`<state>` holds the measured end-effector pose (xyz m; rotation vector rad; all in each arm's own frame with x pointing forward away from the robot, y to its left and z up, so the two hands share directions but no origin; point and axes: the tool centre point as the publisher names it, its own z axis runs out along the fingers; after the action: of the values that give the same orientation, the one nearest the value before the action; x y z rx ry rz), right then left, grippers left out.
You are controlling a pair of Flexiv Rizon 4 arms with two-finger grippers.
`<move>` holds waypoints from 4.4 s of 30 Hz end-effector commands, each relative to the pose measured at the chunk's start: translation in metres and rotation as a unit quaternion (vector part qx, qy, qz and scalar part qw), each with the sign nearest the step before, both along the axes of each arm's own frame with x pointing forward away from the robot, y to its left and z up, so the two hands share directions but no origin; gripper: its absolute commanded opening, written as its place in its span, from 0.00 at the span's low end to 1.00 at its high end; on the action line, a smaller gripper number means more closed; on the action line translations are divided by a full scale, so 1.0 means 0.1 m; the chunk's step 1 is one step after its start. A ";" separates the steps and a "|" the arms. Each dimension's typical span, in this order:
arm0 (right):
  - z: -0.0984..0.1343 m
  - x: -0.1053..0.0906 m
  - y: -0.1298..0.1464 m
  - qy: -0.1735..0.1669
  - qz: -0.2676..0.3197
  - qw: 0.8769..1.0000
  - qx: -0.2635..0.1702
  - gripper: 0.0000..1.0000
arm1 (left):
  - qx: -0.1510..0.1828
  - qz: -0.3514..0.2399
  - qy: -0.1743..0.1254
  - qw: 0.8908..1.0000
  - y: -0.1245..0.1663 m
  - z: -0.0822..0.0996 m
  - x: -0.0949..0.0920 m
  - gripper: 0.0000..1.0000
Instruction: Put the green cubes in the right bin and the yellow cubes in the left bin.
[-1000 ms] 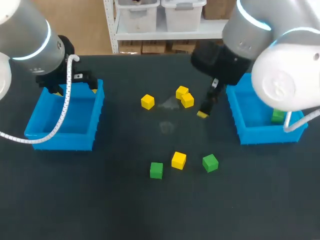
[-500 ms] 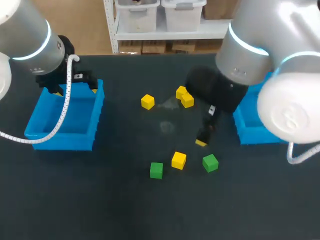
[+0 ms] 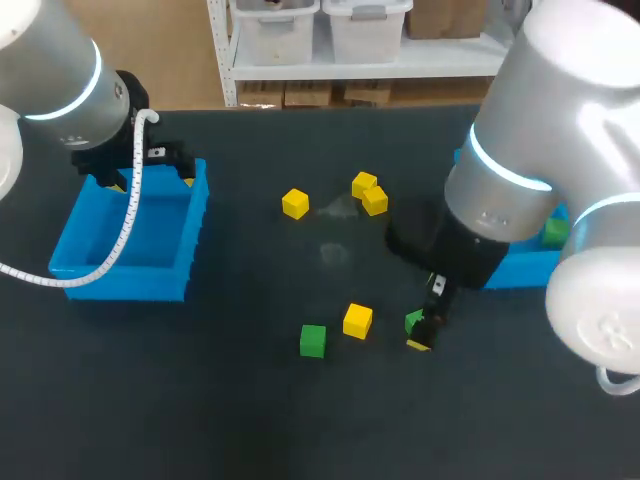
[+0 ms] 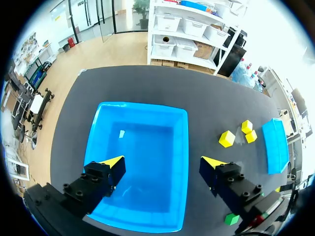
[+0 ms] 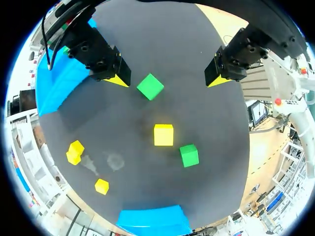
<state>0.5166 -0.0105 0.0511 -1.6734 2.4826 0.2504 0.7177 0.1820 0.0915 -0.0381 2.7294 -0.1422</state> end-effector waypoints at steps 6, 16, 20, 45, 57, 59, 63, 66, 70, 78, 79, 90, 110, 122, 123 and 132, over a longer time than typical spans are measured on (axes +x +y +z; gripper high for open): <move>-0.28 0.07 0.00 0.022 0.001 1.000 -0.012 1.00 | 0.001 0.001 0.000 1.000 -0.01 0.00 0.00 1.00; -0.48 0.11 -0.06 0.028 -0.004 0.999 -0.017 1.00 | 0.001 0.001 0.000 1.000 -0.01 0.00 0.00 1.00; -0.49 0.13 -0.01 0.028 0.005 0.999 -0.016 1.00 | 0.001 0.001 0.000 1.000 -0.01 0.00 0.00 1.00; -0.52 0.29 -0.14 0.018 0.014 0.999 -0.047 0.00 | 0.001 0.001 0.000 1.000 -0.01 0.00 0.00 1.00; 0.06 0.72 -0.34 -0.074 -0.037 0.996 -0.027 0.00 | 0.001 0.001 0.000 1.000 -0.01 0.00 0.00 1.00; 0.22 0.82 -0.39 -0.097 -0.052 0.994 -0.019 0.00 | 0.001 0.001 0.000 1.000 -0.01 0.00 0.00 1.00; 0.48 1.00 -0.55 -0.141 -0.084 0.986 -0.010 0.00 | 0.001 0.001 0.000 1.000 -0.01 0.00 0.00 1.00; 0.62 1.12 -0.70 -0.167 -0.113 0.979 -0.010 0.00 | 0.001 0.001 0.000 1.000 -0.01 0.00 0.00 1.00; 0.66 1.26 -0.99 -0.181 -0.170 0.969 -0.018 0.00 | 0.001 0.001 0.000 1.000 -0.01 0.00 0.00 1.00; 0.50 1.58 -1.40 -0.189 -0.259 0.947 -0.030 0.00 | 0.001 0.001 0.000 1.000 -0.01 0.00 0.00 1.00; 0.46 1.63 -1.42 -0.186 -0.266 0.945 -0.027 0.00 | 0.001 0.001 0.000 1.000 -0.01 0.00 0.00 1.00; 0.35 2.07 -1.34 -0.194 -0.275 0.942 -0.003 1.00 | 0.001 0.001 0.000 1.000 -0.01 0.00 0.00 1.00; 0.78 2.26 -0.71 -0.155 0.070 0.984 0.043 1.00 | 0.001 0.001 0.000 1.000 -0.01 0.00 0.00 1.00; 0.64 1.71 -0.10 -0.110 0.201 0.970 0.080 1.00 | 0.001 0.001 0.000 1.000 -0.01 0.00 0.00 1.00; 0.64 1.67 -0.04 -0.110 0.202 0.970 0.080 1.00 | 0.001 0.001 0.000 1.000 -0.01 0.00 0.00 1.00; 0.69 1.23 0.52 -0.099 0.197 0.972 0.084 1.00 | 0.001 0.001 0.000 1.000 -0.01 0.00 0.00 1.00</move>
<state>0.6462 0.0267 0.1175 -1.9689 1.8963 0.2898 0.7177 0.1820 0.0915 -0.0380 2.7294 -0.1422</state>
